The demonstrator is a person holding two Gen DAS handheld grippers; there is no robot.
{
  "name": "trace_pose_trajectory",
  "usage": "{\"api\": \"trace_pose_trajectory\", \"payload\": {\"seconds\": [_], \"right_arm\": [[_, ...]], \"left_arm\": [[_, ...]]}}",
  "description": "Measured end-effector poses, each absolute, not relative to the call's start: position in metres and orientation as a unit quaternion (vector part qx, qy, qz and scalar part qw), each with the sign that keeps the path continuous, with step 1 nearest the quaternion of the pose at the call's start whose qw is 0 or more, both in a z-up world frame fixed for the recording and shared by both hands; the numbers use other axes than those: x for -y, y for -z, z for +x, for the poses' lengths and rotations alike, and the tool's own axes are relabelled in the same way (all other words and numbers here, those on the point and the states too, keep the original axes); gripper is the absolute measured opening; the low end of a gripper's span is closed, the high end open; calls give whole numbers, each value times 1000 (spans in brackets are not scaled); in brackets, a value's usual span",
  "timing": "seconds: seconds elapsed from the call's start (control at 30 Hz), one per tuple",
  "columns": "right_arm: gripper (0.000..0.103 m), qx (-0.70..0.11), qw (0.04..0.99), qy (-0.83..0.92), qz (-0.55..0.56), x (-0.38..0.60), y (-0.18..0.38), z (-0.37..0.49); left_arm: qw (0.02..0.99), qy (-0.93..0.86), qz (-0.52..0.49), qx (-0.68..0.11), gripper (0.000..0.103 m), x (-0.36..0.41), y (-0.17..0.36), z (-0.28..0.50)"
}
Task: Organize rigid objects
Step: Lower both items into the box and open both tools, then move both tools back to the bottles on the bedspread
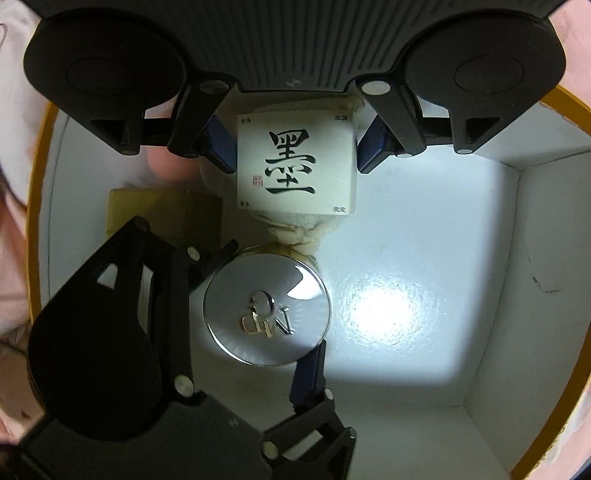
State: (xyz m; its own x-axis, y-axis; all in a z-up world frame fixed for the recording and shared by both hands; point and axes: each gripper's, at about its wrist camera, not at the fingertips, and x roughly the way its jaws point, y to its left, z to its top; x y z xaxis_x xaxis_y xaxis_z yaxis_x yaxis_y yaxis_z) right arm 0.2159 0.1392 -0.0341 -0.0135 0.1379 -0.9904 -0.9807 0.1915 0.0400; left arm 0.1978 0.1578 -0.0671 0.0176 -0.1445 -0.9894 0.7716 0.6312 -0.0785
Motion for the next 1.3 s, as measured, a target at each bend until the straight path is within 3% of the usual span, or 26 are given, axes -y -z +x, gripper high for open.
{"api": "trace_pose_trajectory", "payload": {"seconds": [0.2, 0.37, 0.53, 0.77, 1.1, 1.3], "right_arm": [[80, -528, 582, -493, -373, -137, 25, 225], [63, -545, 583, -482, -362, -128, 22, 232], [61, -541, 575, -480, -383, -121, 23, 224], [53, -532, 583, -474, -390, -121, 30, 221], [50, -525, 607, -471, -365, -117, 30, 227], [51, -493, 643, -479, -339, -101, -7, 222]], "left_arm": [[694, 343, 201, -600, 82, -168, 42, 212], [707, 311, 172, -612, 68, -177, 40, 221], [699, 298, 169, -627, 58, -175, 56, 207], [709, 295, 161, -620, 56, -175, 50, 194], [729, 290, 154, -600, 56, -167, 15, 181], [757, 287, 156, -565, 56, -155, -13, 172]]}}
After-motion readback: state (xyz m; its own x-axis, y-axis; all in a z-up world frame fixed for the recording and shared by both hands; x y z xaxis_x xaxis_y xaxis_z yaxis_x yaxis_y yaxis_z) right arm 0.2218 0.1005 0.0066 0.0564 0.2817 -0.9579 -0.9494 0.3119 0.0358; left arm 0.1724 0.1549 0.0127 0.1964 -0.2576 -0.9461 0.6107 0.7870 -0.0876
